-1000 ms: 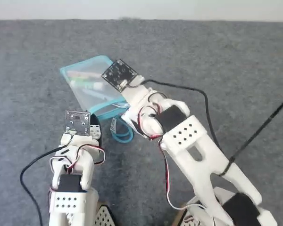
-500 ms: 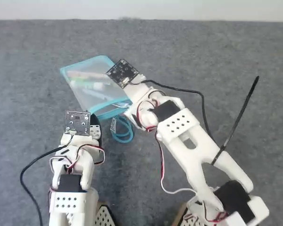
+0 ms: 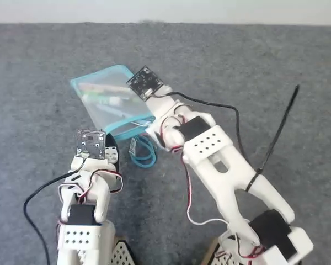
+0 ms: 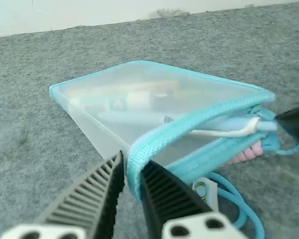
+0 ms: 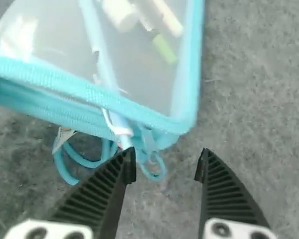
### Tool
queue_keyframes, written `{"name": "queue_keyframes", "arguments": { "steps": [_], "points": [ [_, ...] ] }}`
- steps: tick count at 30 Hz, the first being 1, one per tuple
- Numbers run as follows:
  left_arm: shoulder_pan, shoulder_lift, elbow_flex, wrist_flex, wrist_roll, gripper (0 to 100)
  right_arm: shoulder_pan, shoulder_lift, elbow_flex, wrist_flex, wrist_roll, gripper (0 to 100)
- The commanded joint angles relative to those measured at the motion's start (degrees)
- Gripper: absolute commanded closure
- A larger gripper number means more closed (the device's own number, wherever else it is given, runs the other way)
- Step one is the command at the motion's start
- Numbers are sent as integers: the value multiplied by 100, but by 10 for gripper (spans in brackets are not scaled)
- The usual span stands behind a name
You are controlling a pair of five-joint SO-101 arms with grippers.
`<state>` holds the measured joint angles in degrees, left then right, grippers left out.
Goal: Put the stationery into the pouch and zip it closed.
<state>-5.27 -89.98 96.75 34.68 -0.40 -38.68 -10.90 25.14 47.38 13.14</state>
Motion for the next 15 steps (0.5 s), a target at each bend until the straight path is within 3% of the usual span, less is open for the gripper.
{"name": "queue_keyframes", "arguments": {
  "steps": [1, 10, 15],
  "points": [
    [18, -88, -127, -141, -53, 987, -338, -40, -123, -110, -9, 804],
    [18, -88, -127, -141, -53, 987, -382, 840, -1125, -4, -9, 804],
    [18, -88, -136, -141, -53, 987, -136, 532, -1679, 901, -26, 803]
  ]
}}
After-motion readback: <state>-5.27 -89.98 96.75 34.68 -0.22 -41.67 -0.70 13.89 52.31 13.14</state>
